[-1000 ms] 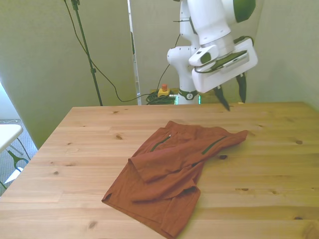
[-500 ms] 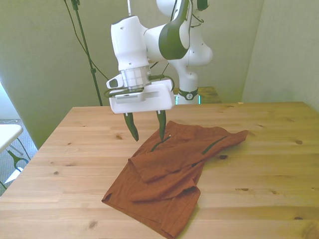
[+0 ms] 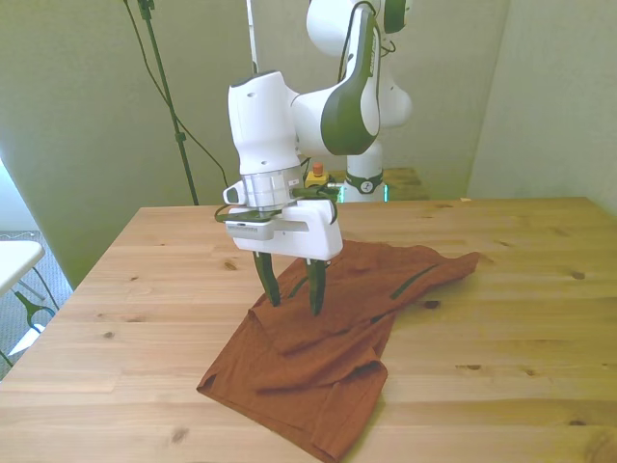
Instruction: Unfold the shorts
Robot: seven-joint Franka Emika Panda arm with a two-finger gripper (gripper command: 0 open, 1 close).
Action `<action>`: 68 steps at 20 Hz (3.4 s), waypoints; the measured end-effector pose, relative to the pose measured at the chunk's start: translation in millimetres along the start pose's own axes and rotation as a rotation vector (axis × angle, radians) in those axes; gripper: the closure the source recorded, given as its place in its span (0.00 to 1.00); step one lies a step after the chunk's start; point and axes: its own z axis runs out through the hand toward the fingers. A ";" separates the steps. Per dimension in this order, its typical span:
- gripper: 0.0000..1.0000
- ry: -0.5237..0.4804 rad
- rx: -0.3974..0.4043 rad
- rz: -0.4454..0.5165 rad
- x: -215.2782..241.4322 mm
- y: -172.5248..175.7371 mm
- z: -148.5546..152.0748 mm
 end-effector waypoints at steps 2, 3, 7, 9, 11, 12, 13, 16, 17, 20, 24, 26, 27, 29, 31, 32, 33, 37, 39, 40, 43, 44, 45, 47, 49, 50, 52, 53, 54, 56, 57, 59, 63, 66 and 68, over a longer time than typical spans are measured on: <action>1.00 -0.008 -0.006 0.018 5.6 -0.1 3.5; 1.00 -0.014 -0.009 0.029 8.9 1.3 6.5; 1.00 -0.024 -0.012 0.070 24.0 7.9 13.4; 1.00 -0.023 -0.008 0.080 29.6 9.2 12.3; 1.00 -0.025 -0.006 0.087 31.6 10.1 11.9; 1.00 -0.028 -0.004 0.091 31.9 10.3 12.3; 1.00 -0.030 -0.004 0.093 32.0 10.6 13.3; 1.00 -0.035 -0.007 0.098 32.8 12.2 17.8; 1.00 -0.037 -0.008 0.099 33.2 12.7 18.9; 1.00 -0.041 -0.006 0.100 34.7 13.9 20.3; 1.00 -0.051 -0.001 0.096 36.3 15.1 20.9; 1.00 -0.060 0.004 0.096 35.9 15.2 21.2; 1.00 -0.078 0.006 0.092 34.7 15.5 22.0; 1.00 -0.099 0.005 0.088 34.5 16.9 22.7; 1.00 -0.105 0.004 0.091 36.5 18.6 22.6; 1.00 -0.108 0.005 0.090 37.2 19.2 22.5; 1.00 -0.108 0.006 0.089 37.9 19.5 22.3; 1.00 -0.120 0.006 0.075 33.4 14.3 19.7; 1.00 -0.151 0.003 0.030 17.1 -0.6 12.4; 1.00 -0.164 0.003 -0.010 2.4 -12.9 6.6; 1.00 -0.190 0.019 -0.165 -61.8 -60.2 -22.0; 1.00 -0.211 0.026 -0.218 -88.9 -75.5 -32.9; 1.00 -0.226 0.032 -0.271 -113.4 -88.0 -42.8; 1.00 -0.233 0.041 -0.372 -152.8 -107.1 -57.1; 1.00 -0.230 0.054 -0.442 -183.1 -122.1 -64.2; 1.00 -0.229 0.060 -0.466 -194.9 -128.6 -64.9; 1.00 -0.236 0.075 -0.494 -211.2 -141.2 -62.1; 1.00 -0.240 0.079 -0.502 -216.7 -147.1 -58.7; 1.00 -0.244 0.080 -0.506 -220.5 -152.6 -53.8; 1.00 -0.243 0.070 -0.508 -224.9 -162.5 -39.9; 1.00 -0.236 0.063 -0.508 -227.0 -167.1 -32.1; 0.00 -0.258 0.045 -0.522 -238.5 -172.7 -13.2; 0.00 -0.342 0.009 -0.569 -277.9 -174.4 7.3; 0.00 -0.351 0.023 -0.582 -286.7 -181.7 0.7; 0.00 -0.350 0.030 -0.584 -286.2 -185.4 -4.4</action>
